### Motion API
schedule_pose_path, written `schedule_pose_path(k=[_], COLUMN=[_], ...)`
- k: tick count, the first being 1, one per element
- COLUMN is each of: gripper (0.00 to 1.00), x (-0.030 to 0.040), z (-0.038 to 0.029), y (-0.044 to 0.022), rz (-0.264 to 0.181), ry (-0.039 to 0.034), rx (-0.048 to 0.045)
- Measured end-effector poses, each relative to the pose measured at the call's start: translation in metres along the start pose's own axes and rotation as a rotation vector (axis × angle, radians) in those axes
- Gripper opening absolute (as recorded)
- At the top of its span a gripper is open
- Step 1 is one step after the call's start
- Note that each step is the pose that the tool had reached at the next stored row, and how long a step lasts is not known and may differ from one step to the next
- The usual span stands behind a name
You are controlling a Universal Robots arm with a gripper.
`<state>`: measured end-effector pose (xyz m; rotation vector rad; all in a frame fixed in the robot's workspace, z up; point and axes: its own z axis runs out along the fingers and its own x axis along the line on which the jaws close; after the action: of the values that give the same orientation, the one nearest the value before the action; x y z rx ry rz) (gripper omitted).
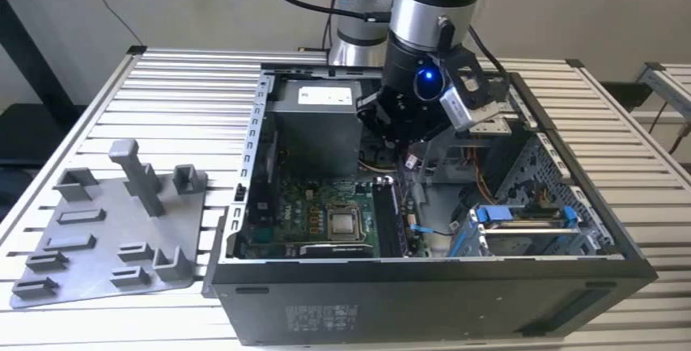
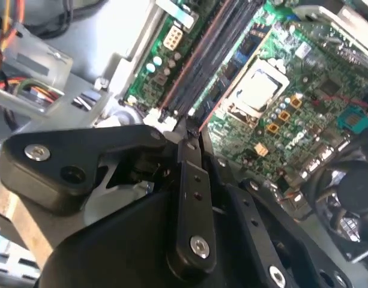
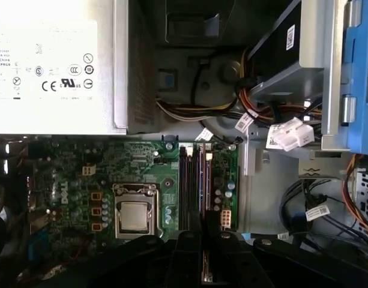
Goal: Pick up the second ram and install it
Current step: 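Insert the second ram into the second slot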
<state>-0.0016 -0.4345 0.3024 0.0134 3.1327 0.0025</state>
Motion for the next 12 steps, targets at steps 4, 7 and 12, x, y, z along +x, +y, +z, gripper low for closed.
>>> schedule_pose_path(k=[4, 7, 12], gripper=[0.14, 0.14, 0.14], x=[0.0018, 0.0032, 0.0065], z=[0.0019, 0.0062, 0.0145], y=[-0.0014, -0.0016, -0.0017], rz=[-0.006, -0.009, -0.009], ry=[-0.0001, 0.0000, -0.0001], rx=[-0.0003, 0.0000, -0.0002])
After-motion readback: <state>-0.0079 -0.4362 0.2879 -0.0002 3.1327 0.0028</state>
